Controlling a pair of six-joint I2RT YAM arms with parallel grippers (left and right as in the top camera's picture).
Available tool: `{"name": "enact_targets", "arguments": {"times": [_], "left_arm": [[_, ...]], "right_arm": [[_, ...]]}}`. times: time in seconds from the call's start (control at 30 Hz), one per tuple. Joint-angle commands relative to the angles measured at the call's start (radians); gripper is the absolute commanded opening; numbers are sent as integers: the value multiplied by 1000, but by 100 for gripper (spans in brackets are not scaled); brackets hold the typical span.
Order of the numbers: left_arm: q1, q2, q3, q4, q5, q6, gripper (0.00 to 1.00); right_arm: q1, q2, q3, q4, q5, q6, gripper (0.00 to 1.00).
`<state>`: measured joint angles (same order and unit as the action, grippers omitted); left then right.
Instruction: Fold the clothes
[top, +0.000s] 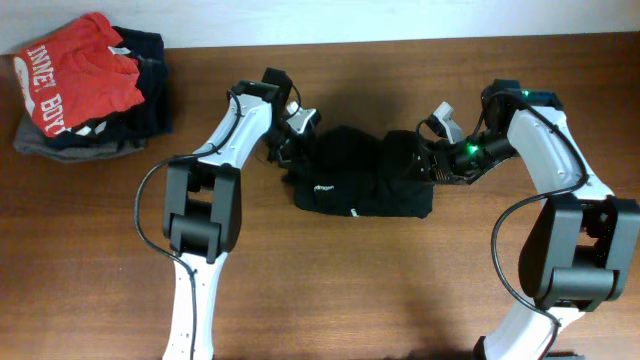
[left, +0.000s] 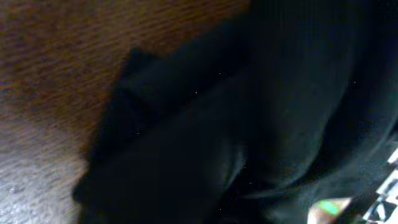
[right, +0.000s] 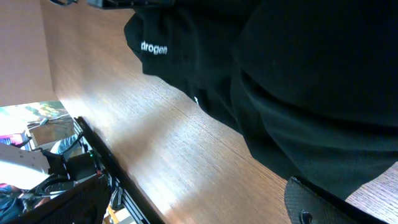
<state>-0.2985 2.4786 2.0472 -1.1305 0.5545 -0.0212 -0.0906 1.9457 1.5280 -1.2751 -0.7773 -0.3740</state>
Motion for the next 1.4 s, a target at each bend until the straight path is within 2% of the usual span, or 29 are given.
{"name": "enact_targets", "arguments": {"times": [0.0, 0.17, 0.47, 0.6, 0.87, 1.17, 1.37], "left_arm": [[-11, 40, -23, 4, -92, -36, 0], [-1, 36, -21, 3, -132, -40, 0], [62, -18, 90, -122, -416, -91, 0], [69, -39, 163, -190, -470, -91, 0], [24, -46, 306, -311, -473, -99, 0], [-98, -46, 426, -410, -473, -103, 0], [-170, -46, 500, -414, -473, -107, 0]], "right_arm": [[7, -9, 8, 0, 4, -11, 94], [7, -9, 8, -1, 4, -11, 94], [7, -9, 8, 0, 4, -11, 95], [8, -8, 8, 12, 4, -9, 95], [24, -8, -45, 164, 145, 196, 95], [127, -6, -172, 393, 314, 406, 95], [182, -6, -180, 425, 375, 456, 95]]}}
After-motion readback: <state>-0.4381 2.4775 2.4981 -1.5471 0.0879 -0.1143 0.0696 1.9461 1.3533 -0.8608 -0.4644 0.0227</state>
